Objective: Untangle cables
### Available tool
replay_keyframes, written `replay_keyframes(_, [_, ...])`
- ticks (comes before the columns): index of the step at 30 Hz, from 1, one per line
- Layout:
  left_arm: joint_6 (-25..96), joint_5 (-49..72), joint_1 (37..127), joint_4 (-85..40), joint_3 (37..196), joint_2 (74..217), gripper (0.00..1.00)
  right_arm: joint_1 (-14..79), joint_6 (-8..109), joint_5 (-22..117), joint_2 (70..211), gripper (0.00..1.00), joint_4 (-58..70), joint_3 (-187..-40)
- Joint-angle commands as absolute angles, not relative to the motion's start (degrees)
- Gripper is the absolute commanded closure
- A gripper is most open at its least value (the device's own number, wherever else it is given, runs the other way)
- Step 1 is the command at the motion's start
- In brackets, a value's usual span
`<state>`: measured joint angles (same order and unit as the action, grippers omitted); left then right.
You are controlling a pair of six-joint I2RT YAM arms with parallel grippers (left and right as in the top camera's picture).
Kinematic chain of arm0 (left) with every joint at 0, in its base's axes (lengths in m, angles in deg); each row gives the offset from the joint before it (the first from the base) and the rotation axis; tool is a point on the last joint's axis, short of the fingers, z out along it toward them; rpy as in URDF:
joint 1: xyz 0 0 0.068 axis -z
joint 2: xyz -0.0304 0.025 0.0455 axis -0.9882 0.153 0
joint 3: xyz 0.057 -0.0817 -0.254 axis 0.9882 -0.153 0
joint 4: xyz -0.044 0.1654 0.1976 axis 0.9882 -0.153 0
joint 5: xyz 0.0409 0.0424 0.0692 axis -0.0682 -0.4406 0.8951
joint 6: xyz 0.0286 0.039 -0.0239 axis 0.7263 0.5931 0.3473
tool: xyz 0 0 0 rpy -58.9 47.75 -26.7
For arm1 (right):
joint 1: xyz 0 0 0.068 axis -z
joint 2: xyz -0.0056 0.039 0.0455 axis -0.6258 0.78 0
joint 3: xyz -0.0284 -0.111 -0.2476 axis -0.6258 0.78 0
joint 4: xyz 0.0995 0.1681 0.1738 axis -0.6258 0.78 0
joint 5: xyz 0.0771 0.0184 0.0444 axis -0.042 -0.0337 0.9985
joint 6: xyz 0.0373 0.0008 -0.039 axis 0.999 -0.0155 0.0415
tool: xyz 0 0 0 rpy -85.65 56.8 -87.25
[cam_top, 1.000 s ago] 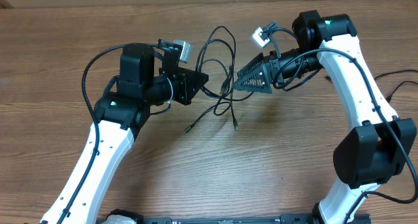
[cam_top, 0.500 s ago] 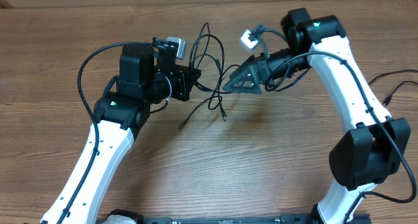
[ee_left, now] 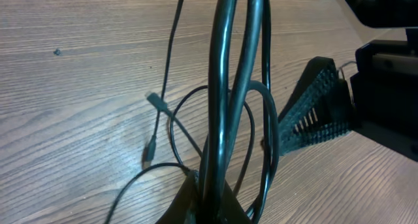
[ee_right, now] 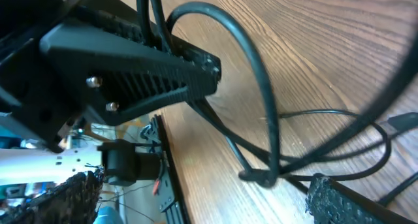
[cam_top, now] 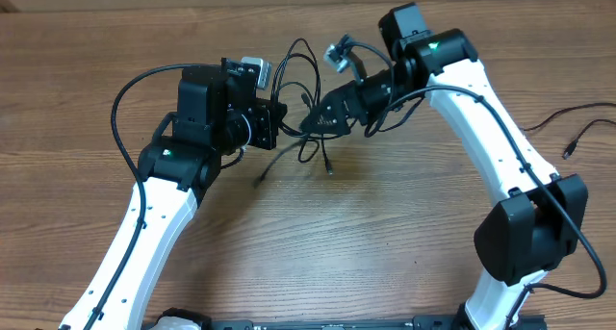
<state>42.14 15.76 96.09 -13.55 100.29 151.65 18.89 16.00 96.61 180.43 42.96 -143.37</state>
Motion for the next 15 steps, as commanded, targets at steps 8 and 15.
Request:
replay_keyframes(8, [43.7,15.1,95.7,-13.4,101.1,150.3,0.96,17.8,17.3,95.1,178.1,0.0,39.8,-144.1])
replay_keyframes(15, [43.6,10.9,95.8,-13.4,101.1,150.3,0.96,16.9,16.7,94.8,178.1,0.73,38.5,-144.1])
